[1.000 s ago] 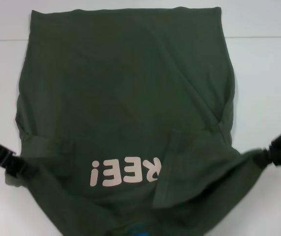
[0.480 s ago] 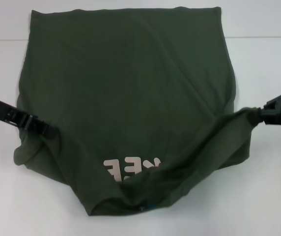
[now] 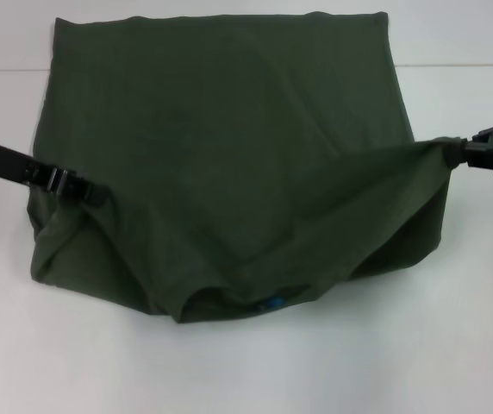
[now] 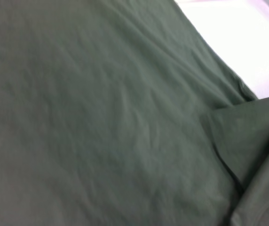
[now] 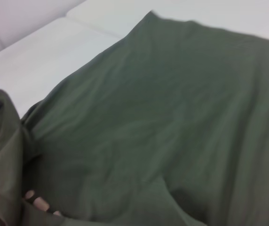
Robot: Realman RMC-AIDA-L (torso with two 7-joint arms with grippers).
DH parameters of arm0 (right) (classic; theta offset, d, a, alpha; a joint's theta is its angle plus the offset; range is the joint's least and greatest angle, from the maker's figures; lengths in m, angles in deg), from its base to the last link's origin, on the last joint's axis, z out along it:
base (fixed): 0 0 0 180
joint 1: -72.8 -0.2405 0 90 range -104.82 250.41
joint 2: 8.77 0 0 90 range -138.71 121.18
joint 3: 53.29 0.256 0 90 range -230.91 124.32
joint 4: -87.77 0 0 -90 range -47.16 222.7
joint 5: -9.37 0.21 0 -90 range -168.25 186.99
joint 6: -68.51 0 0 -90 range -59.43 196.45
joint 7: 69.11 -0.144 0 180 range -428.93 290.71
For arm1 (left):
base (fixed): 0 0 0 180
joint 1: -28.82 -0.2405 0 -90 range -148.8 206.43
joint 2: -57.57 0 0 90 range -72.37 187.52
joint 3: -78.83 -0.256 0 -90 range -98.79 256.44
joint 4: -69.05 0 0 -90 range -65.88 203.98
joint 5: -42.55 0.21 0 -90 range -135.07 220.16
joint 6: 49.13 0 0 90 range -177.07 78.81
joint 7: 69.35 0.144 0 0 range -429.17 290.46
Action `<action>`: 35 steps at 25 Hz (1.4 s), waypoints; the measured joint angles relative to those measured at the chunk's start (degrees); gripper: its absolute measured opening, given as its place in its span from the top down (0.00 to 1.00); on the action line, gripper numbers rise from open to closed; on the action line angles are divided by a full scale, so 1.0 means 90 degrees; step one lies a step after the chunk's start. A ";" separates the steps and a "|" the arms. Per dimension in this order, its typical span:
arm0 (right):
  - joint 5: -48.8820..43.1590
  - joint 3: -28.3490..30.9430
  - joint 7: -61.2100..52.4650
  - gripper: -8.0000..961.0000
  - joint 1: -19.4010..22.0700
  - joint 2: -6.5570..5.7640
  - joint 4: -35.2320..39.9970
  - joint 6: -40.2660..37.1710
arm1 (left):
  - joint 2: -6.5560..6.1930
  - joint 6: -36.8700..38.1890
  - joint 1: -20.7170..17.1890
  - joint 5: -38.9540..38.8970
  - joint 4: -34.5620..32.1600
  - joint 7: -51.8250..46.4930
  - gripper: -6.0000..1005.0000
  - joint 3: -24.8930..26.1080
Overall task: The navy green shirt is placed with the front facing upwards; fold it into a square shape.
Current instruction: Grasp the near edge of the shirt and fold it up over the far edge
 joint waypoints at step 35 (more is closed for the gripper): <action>0.0012 0.0322 0.0496 0.96 0.0025 0.0248 -0.1067 0.2275 | 0.0045 -0.2059 -0.0272 0.0042 0.0277 0.0078 0.94 -0.0067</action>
